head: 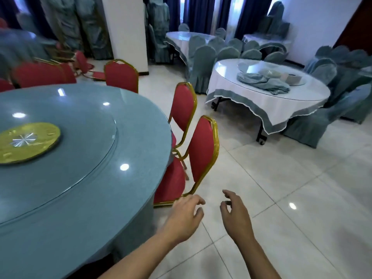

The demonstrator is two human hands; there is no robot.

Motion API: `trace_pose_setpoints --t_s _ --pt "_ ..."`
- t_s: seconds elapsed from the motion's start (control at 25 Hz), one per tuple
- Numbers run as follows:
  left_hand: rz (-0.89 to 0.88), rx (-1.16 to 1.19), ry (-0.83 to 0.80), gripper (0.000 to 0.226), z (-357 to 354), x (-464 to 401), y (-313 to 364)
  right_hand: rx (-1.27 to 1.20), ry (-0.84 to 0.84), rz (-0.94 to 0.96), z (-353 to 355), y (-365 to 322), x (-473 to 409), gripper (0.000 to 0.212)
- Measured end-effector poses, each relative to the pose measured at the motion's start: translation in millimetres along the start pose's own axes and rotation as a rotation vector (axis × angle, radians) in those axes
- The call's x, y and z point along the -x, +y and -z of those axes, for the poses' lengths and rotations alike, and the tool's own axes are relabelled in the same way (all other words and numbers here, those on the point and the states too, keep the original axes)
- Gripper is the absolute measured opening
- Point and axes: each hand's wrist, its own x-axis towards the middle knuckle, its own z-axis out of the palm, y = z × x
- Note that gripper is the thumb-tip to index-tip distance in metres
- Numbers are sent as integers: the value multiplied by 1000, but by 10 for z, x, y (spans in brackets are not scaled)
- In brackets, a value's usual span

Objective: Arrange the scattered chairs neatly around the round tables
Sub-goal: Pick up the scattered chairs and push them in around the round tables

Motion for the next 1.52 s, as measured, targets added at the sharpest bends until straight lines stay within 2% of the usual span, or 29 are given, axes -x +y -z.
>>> trace_pose_setpoints --t_s 0.28,0.48,0.64,0.8,0.88,0.96,1.08,1.16,1.36,1.52 --pt "133 -65 184 25 -212 -1385 302 61 -150 180 251 149 -1855 38" --pt "255 14 230 26 -480 -2496 371 118 -223 243 289 322 -3068 39" --pt "364 62 216 44 -606 -3448 455 126 -240 288 396 470 -3930 39" --pt "544 13 179 69 -858 -4138 449 159 -345 323 362 651 -4546 39" --pt "655 20 167 75 -1002 -4455 415 169 -406 366 274 650 -4877 39" --pt "797 54 229 74 -1151 -4728 387 185 -500 431 154 665 -5231 41" --pt "962 116 393 58 -1269 -4920 382 204 -644 519 -13 663 -5680 42" --pt "1031 111 435 56 -1316 -4922 398 225 -727 531 -152 628 -5890 49" --pt "1053 77 446 64 -1350 -4733 507 189 -812 526 -521 519 -6190 60" --pt "1013 69 429 66 -1509 -4216 620 345 -865 570 -678 589 -6115 59"
